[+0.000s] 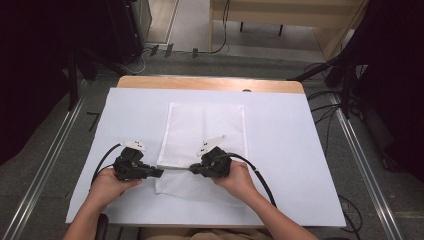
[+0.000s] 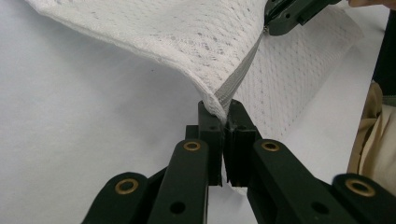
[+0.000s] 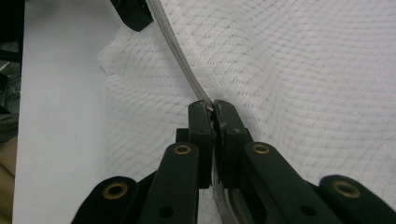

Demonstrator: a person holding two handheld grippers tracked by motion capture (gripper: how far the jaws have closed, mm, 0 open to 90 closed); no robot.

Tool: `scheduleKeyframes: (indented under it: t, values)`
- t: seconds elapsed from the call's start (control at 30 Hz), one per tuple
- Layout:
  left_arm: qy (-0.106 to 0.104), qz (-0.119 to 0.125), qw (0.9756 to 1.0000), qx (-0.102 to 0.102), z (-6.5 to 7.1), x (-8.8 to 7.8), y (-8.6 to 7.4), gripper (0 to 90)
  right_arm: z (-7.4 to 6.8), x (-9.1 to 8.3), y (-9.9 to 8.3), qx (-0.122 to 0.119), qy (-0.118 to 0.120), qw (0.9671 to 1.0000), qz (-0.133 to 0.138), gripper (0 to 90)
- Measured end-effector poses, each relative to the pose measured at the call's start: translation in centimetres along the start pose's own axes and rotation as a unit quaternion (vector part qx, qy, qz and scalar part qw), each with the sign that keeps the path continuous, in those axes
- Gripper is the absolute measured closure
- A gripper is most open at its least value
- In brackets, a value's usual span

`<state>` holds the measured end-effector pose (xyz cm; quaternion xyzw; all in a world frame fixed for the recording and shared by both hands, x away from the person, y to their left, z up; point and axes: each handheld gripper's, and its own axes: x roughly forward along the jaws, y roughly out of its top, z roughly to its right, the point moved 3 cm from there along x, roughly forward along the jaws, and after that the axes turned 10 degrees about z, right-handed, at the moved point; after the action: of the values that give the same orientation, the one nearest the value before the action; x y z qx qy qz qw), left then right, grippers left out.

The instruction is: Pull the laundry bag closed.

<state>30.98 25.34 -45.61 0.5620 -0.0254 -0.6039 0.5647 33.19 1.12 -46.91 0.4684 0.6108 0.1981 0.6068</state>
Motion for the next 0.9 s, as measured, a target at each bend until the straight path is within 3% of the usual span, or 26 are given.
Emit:
scheduleKeyframes:
  t: [0.53, 0.63, 0.9]
  values:
    - [0.000, 0.000, 1.0000, 0.001, 0.0, 0.0, -0.1, 87.9, 0.1, -0.7, -0.7, 0.008, -0.003, 1.0000, -0.001, 88.6]
    - [0.001, -0.001, 1.0000, -0.003, -0.1, -0.1, -0.1, 87.8, 0.2, -0.8, -0.8, -0.003, -0.005, 1.0000, -0.005, 88.6]
    - [0.003, -0.001, 1.0000, 0.001, -0.1, -0.2, -0.1, 87.9, 0.4, -1.5, -1.2, 0.007, -0.012, 0.9999, -0.008, 88.6]
